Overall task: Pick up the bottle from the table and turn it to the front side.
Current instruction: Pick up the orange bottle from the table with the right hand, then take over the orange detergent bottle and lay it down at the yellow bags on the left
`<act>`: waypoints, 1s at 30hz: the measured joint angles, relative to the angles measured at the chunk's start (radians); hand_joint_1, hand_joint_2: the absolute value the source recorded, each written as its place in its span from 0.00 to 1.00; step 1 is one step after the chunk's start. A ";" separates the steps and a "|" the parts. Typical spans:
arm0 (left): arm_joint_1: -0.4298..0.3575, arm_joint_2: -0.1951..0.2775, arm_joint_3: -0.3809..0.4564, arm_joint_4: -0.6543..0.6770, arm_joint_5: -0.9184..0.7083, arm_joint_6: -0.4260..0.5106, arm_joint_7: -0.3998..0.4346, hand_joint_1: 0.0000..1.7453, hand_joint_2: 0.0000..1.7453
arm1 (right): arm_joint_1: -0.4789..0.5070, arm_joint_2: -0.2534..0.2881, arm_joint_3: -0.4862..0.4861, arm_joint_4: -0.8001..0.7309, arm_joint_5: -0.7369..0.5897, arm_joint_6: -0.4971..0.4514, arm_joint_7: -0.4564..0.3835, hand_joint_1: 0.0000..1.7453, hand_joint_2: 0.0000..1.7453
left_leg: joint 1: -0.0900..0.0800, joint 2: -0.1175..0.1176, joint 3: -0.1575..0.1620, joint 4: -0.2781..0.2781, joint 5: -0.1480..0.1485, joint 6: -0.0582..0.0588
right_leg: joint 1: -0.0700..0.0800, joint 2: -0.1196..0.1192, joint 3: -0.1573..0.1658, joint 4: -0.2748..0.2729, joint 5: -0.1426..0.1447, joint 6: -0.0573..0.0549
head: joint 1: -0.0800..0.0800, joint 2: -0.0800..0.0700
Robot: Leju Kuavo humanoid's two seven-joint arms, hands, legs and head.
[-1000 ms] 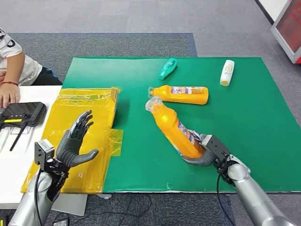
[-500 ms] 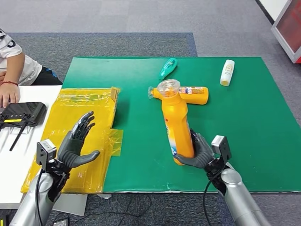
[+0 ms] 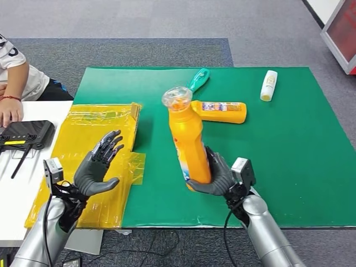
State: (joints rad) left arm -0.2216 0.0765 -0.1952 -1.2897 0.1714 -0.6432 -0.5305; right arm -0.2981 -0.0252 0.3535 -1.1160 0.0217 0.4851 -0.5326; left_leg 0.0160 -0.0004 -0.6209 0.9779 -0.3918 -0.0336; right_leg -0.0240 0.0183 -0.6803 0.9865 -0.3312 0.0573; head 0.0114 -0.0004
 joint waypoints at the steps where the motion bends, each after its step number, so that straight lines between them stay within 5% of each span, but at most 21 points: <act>1: -0.006 0.002 -0.001 0.007 0.020 -0.015 0.006 0.00 1.00 | -0.002 0.005 0.009 -0.001 0.010 -0.011 0.000 1.00 1.00 | 0.000 0.000 0.000 0.000 0.000 0.000 | 0.000 0.000 0.000 0.000 0.000 0.000 | 0.000 0.000; 13: -0.100 0.032 -0.027 0.114 0.206 -0.112 0.139 0.00 1.00 | -0.048 0.042 0.093 0.005 0.108 -0.114 0.004 1.00 1.00 | 0.000 0.000 0.000 0.000 0.001 0.000 | 0.000 0.000 0.000 0.000 0.000 0.000 | 0.000 0.000; 30: -0.165 0.058 -0.070 0.179 0.255 -0.079 0.201 0.00 1.00 | -0.067 0.080 0.137 0.034 0.216 -0.235 0.022 1.00 1.00 | 0.000 0.000 -0.001 0.000 0.001 0.000 | 0.000 0.000 -0.001 0.000 0.000 0.000 | 0.000 0.000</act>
State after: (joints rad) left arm -0.3864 0.1347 -0.2649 -1.1110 0.4260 -0.7223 -0.3292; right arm -0.3656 0.0550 0.4908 -1.0819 0.2380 0.2501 -0.5107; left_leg 0.0160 -0.0004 -0.6214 0.9779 -0.3912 -0.0336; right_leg -0.0239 0.0182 -0.6809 0.9866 -0.3309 0.0571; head 0.0114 -0.0004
